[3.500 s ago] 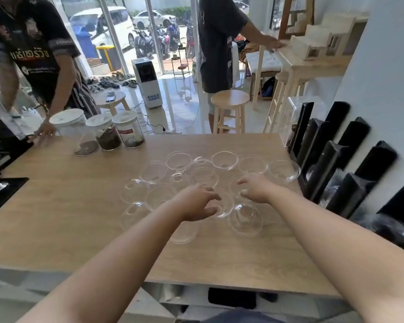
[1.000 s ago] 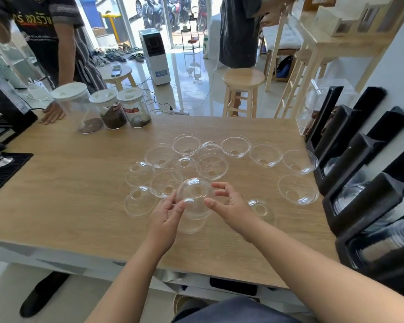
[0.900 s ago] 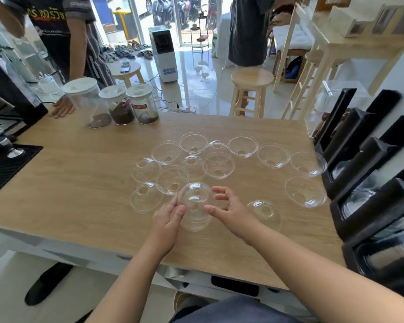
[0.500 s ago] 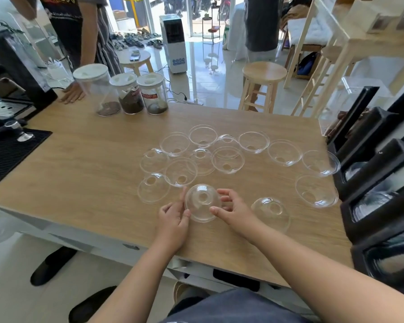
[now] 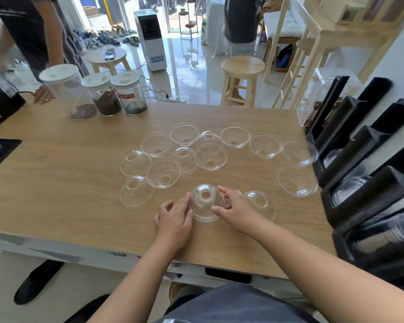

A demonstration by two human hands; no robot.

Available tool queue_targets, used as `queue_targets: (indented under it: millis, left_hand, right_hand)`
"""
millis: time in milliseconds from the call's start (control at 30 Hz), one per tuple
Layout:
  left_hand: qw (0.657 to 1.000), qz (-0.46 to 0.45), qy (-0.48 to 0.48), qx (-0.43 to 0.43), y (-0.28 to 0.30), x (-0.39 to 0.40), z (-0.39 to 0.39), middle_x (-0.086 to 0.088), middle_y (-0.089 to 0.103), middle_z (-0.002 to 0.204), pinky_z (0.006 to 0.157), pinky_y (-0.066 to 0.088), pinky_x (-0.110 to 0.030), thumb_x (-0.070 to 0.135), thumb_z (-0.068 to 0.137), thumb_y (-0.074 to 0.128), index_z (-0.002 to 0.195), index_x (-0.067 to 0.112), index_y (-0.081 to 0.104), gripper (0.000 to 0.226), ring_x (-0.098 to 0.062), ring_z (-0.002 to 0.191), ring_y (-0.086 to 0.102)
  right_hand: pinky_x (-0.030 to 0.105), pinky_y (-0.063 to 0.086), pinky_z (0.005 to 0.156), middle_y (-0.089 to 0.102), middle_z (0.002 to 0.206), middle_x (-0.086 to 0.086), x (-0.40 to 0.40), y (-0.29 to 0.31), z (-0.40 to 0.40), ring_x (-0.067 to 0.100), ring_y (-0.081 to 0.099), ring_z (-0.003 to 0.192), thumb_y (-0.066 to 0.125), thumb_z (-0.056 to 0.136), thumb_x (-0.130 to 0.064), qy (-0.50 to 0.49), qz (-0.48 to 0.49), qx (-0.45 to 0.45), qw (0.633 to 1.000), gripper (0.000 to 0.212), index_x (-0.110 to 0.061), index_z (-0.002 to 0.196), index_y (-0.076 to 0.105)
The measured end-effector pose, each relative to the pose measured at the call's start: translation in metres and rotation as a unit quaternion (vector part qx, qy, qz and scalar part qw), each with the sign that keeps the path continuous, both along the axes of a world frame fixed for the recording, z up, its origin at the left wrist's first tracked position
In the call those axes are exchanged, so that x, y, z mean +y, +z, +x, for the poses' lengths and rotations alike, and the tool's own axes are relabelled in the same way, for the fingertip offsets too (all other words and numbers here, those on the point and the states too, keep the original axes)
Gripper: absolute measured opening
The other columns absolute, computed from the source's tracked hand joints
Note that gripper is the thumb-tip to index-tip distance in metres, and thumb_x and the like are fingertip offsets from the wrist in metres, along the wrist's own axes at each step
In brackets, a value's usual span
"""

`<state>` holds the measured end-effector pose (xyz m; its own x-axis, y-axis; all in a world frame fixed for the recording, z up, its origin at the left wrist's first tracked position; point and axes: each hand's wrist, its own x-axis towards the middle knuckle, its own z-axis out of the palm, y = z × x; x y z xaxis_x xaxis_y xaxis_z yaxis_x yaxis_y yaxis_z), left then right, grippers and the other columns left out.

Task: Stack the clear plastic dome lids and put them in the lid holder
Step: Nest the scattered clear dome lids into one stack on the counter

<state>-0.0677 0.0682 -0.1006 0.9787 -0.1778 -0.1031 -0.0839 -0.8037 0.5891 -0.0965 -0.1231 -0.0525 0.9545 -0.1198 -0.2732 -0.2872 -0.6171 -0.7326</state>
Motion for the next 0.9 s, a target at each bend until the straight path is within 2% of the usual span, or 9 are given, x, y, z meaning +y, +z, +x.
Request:
queue_targets:
  millis: [100, 233, 333, 433, 567, 667, 767, 833, 900]
  left_hand:
    - [1.000, 0.004, -0.013, -0.002, -0.001, -0.006, -0.001, 0.021, 0.046, 0.145, 0.107, 0.013, -0.038, 0.043, 0.100, 0.040, 0.151, 0.043, 0.030, 0.052, -0.016, 0.137, 0.022]
    - [0.999, 0.033, -0.029, -0.028, 0.001, -0.006, 0.001, 0.021, 0.042, 0.148, 0.106, 0.016, -0.040, 0.043, 0.099, 0.041, 0.151, 0.042, 0.028, 0.054, -0.018, 0.136, 0.023]
    - [0.990, 0.034, -0.038, -0.131, 0.009, 0.002, 0.009, 0.011, 0.048, 0.144, 0.102, 0.031, -0.045, 0.033, 0.092, 0.059, 0.144, 0.034, 0.046, 0.054, -0.022, 0.127, 0.031]
    - [0.967, 0.051, -0.041, -0.245, 0.019, 0.011, 0.025, 0.000, 0.050, 0.139, 0.095, 0.041, -0.050, 0.020, 0.079, 0.074, 0.129, 0.027, 0.061, 0.052, -0.030, 0.120, 0.034]
    - [0.966, 0.149, -0.019, -0.209, 0.027, 0.019, 0.047, 0.002, 0.048, 0.144, 0.105, 0.022, -0.050, 0.021, 0.080, 0.072, 0.135, 0.028, 0.054, 0.059, -0.028, 0.136, 0.023]
    - [0.963, 0.169, -0.018, -0.209, 0.028, 0.021, 0.054, 0.007, 0.068, 0.118, 0.105, 0.011, -0.045, 0.015, 0.087, 0.066, 0.137, 0.029, 0.054, 0.053, -0.030, 0.137, 0.034]
    - [0.970, 0.040, -0.027, -0.238, 0.035, 0.020, 0.051, 0.008, 0.072, 0.095, 0.096, 0.029, -0.041, 0.007, 0.087, 0.069, 0.127, 0.025, 0.062, 0.044, -0.021, 0.106, 0.061]
    - [0.976, -0.131, -0.004, -0.175, 0.039, 0.018, 0.047, 0.010, 0.069, 0.092, 0.084, 0.044, -0.024, 0.006, 0.090, 0.065, 0.128, 0.031, 0.055, 0.046, -0.006, 0.087, 0.064]
    - [0.945, -0.309, 0.079, -0.069, 0.043, 0.018, 0.042, 0.007, 0.070, 0.093, 0.072, 0.049, -0.015, 0.006, 0.095, 0.058, 0.125, 0.041, 0.046, 0.047, -0.001, 0.082, 0.065]
  right_hand:
    - [0.039, 0.044, 0.102, 0.042, 0.139, 0.002, -0.005, 0.006, -0.008, 0.018, 0.054, 0.117, 0.067, 0.085, -0.039, 0.011, -0.020, 0.004, 1.000, 0.076, -0.029, 0.150, 0.029]
    - [0.022, 0.036, 0.092, 0.046, 0.133, -0.004, -0.020, 0.011, -0.025, 0.010, 0.048, 0.113, 0.066, 0.084, -0.030, -0.011, -0.070, -0.088, 0.994, 0.062, -0.031, 0.142, 0.042]
    - [0.032, 0.036, 0.099, 0.051, 0.126, 0.000, -0.037, 0.008, -0.036, 0.024, 0.043, 0.115, 0.068, 0.080, -0.021, -0.039, -0.147, -0.162, 0.975, 0.051, -0.025, 0.129, 0.056]
    - [0.040, 0.032, 0.103, 0.044, 0.137, 0.002, -0.049, -0.003, -0.042, 0.029, 0.033, 0.125, 0.070, 0.078, -0.031, -0.062, -0.217, -0.127, 0.966, 0.052, -0.031, 0.128, 0.056]
    - [0.043, 0.026, 0.109, 0.031, 0.150, 0.003, -0.055, -0.018, -0.044, 0.028, 0.024, 0.134, 0.068, 0.077, -0.047, -0.059, -0.225, -0.049, 0.971, 0.063, -0.039, 0.135, 0.044]
    - [0.044, 0.027, 0.111, 0.029, 0.151, 0.006, -0.056, -0.023, -0.044, 0.031, 0.026, 0.135, 0.069, 0.076, -0.049, -0.060, -0.202, -0.045, 0.976, 0.065, -0.044, 0.135, 0.042]
    - [0.045, 0.028, 0.112, 0.027, 0.153, 0.007, -0.060, -0.022, -0.045, 0.032, 0.028, 0.136, 0.073, 0.074, -0.049, -0.066, -0.175, -0.032, 0.982, 0.068, -0.051, 0.132, 0.038]
    - [0.045, 0.030, 0.111, 0.031, 0.150, 0.007, -0.063, -0.021, -0.045, 0.031, 0.030, 0.134, 0.074, 0.072, -0.048, -0.068, -0.158, -0.035, 0.984, 0.070, -0.052, 0.132, 0.038]
    - [0.041, 0.031, 0.108, 0.037, 0.145, 0.005, -0.064, -0.020, -0.046, 0.029, 0.032, 0.131, 0.076, 0.071, -0.047, -0.081, -0.139, -0.051, 0.986, 0.071, -0.050, 0.132, 0.040]
